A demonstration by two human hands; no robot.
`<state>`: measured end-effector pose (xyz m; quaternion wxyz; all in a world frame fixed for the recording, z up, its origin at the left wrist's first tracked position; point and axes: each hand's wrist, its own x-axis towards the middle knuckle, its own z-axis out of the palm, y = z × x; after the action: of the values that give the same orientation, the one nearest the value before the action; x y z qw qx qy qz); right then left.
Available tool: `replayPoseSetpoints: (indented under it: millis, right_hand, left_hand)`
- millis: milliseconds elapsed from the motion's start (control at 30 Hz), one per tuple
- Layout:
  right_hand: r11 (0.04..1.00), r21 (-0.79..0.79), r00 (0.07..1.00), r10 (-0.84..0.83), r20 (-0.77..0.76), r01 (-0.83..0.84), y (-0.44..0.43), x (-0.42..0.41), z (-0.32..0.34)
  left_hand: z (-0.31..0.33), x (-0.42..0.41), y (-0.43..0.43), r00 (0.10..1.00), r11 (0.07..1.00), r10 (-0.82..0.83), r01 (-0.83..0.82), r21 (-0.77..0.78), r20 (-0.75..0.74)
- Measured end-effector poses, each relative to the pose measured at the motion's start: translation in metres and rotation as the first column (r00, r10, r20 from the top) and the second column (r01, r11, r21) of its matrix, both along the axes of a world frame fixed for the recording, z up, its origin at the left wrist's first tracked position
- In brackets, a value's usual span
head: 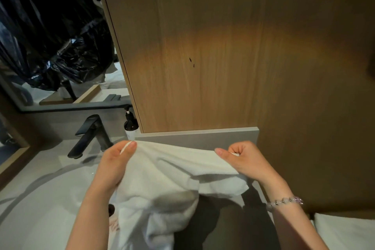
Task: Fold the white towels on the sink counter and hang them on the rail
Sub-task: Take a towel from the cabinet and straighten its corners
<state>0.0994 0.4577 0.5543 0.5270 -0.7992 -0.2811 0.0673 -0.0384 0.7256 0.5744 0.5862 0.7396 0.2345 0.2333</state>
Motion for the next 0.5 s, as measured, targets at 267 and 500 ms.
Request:
replayPoseSetpoints:
  millis: [267,500]
  right_hand:
    - [1.000,0.005,0.994,-0.022,-0.104,0.023,-0.016,0.008,-0.001]
    - [1.000,0.028,0.981,-0.004,-0.192,0.009,-0.037,0.013,0.000]
  left_hand:
    - [-0.008,-0.004,0.014,0.995,0.997,0.057,-0.053,0.061,-0.078]
    - [-0.008,-0.006,0.016,0.986,0.990,0.141,-0.138,0.039,-0.091]
